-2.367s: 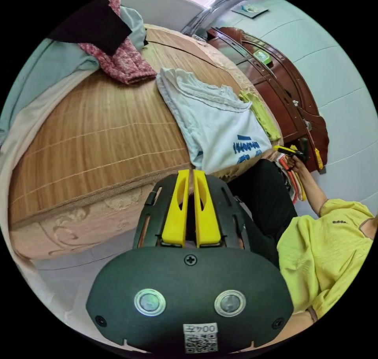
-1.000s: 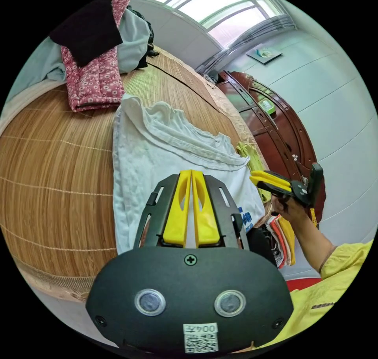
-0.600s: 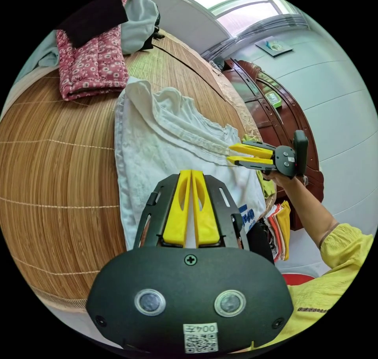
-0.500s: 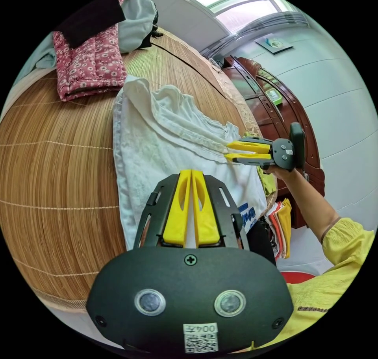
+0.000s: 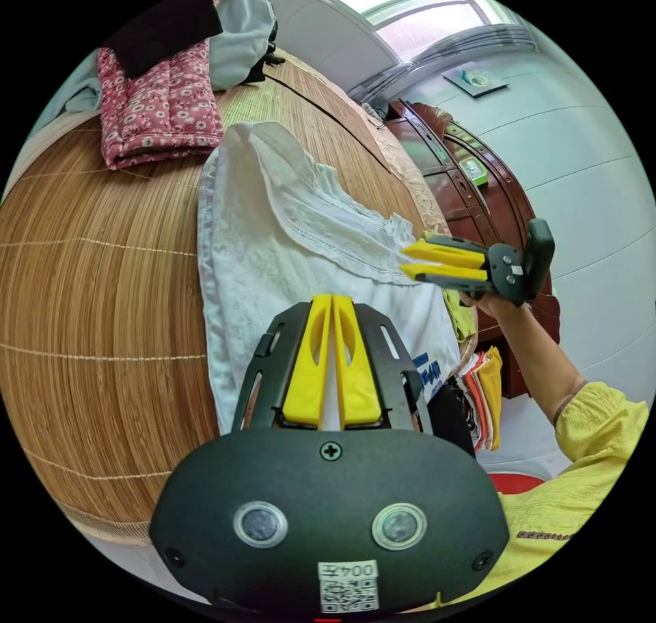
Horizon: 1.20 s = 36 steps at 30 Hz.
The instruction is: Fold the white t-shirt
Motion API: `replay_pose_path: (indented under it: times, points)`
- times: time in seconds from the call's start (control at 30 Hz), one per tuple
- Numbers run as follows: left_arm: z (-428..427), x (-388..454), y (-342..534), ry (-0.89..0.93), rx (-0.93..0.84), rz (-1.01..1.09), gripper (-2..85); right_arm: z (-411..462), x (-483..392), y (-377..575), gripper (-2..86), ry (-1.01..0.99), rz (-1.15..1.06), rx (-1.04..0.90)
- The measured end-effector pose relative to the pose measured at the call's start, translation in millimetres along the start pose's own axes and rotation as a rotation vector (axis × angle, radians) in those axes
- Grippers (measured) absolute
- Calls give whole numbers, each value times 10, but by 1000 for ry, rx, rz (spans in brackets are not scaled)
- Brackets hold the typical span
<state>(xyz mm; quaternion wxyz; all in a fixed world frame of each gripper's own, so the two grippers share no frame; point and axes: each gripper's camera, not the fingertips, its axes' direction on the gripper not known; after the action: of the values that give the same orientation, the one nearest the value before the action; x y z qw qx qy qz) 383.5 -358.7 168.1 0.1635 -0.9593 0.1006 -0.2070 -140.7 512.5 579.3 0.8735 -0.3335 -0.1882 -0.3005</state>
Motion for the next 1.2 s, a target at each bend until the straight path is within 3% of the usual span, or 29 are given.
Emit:
replay_pose_path:
  times: [0.13, 0.37, 0.6, 0.67, 0.83, 1.0, 1.2]
  points:
    - [9, -29, -31, 16, 1, -6, 2, 238, -111, -9, 94, -20, -43, -62]
    - [29, -19, -88, 23, -3, -9, 2, 219, 259, 27, 22, -32, 33, -75]
    - [40, 36, -118, 23, -2, -7, 3, 69, 905, 149, 17, 192, 488, 13]
    - [43, 70, -126, 20, -2, -6, 3, -73, 927, 287, 6, 150, 562, 71]
    - [29, 159, -128, 17, 6, 0, 3, -538, 356, 988, 20, -91, 615, 215]
    - [-160, 385, -59, 6, 66, 74, 2, -702, -339, 1906, 59, -108, 750, 219]
    - [-603, 823, -294, -211, 199, 149, 2, -674, -710, 2842, 86, -174, 941, 210]
